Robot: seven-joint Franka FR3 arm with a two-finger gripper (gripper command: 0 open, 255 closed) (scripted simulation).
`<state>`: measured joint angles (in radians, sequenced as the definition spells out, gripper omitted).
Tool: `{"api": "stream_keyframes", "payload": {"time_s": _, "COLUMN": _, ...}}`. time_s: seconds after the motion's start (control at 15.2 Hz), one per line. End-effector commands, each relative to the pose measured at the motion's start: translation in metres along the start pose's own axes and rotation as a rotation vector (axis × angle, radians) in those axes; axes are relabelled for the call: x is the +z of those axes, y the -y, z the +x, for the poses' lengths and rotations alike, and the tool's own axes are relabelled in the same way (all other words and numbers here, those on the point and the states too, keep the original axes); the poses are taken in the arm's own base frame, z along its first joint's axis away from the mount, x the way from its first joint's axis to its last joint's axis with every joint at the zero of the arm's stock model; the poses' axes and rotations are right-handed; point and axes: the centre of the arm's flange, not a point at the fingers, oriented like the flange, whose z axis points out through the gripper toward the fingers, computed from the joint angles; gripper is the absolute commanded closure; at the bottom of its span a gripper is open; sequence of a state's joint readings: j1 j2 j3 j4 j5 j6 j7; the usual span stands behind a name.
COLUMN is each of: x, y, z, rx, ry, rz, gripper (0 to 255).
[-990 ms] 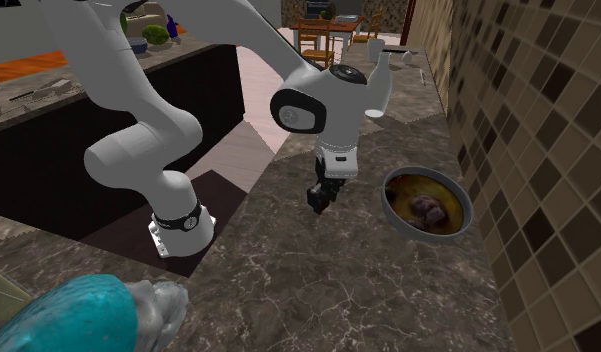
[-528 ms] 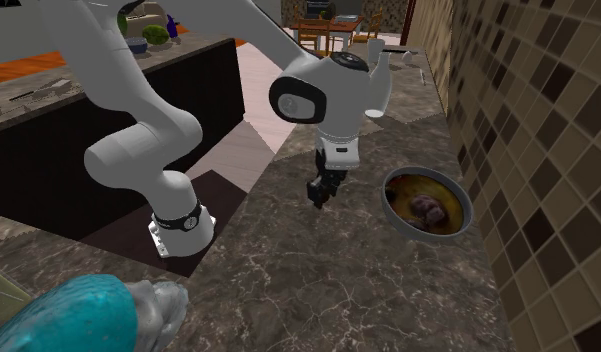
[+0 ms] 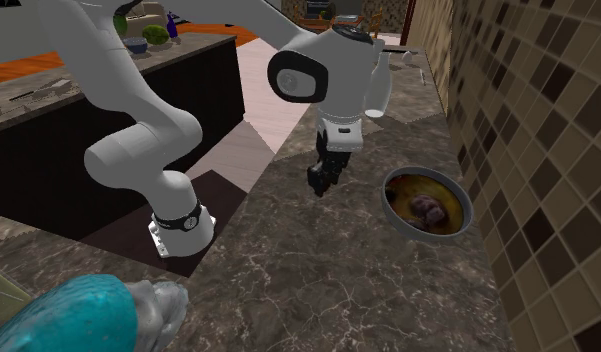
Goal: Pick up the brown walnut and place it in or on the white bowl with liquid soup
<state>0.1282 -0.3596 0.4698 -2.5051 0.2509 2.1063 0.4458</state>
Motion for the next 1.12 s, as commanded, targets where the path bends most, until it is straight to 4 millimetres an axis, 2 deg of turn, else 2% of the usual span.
{"api": "stream_keyframes", "payload": {"time_s": 0.0, "x": -0.011, "y": 0.001, "z": -0.001, "rx": 0.0, "ry": 0.0, "rz": 0.0, "gripper": 255}}
{"api": "stream_keyframes", "payload": {"time_s": 1.06, "x": -0.095, "y": 0.002, "z": -0.008, "rx": 0.0, "ry": 0.0, "rz": 0.0, "gripper": 255}}
